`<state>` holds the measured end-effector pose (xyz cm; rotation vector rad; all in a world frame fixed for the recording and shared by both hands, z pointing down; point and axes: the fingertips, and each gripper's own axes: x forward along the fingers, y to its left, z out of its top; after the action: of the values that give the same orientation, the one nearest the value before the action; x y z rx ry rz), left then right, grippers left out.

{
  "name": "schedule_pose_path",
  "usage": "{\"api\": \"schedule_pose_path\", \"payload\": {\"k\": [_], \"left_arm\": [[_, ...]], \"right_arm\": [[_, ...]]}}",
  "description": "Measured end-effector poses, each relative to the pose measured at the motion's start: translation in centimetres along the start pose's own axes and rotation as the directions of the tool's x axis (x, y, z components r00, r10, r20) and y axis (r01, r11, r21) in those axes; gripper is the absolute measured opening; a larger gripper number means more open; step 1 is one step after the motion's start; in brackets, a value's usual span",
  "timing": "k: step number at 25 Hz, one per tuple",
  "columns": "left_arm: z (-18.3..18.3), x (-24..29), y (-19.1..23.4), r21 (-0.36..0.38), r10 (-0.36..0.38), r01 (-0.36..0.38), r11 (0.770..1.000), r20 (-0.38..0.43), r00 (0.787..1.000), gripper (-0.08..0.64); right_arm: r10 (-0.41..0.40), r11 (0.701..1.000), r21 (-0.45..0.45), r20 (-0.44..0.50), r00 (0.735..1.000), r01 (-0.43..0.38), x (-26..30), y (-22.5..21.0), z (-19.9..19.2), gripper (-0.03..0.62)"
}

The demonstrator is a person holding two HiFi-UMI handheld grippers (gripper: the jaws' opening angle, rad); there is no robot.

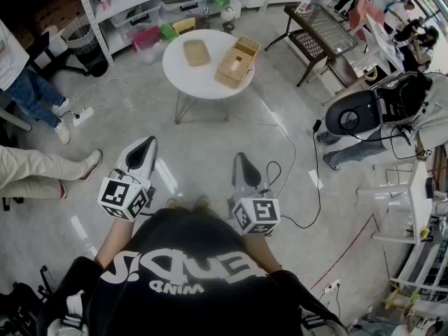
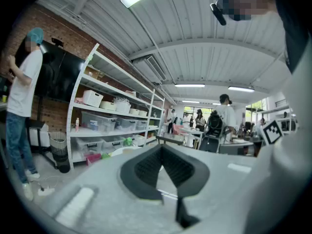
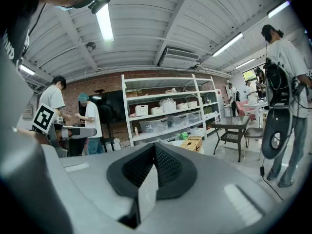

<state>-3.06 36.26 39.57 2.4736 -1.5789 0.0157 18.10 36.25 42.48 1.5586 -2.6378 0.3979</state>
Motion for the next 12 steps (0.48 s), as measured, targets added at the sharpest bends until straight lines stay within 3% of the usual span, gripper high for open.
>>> {"api": "schedule_pose_path", "payload": {"k": [12], "left_arm": [[0.2,-0.7,2.9,0.013,-0.018,0.018,1.000,-0.004,1.000,0.000]], "right_arm": [[-0.014,0.999,0.037,0.016,1.000,0.013,1.7,2.2,-0.2,0.000]]}}
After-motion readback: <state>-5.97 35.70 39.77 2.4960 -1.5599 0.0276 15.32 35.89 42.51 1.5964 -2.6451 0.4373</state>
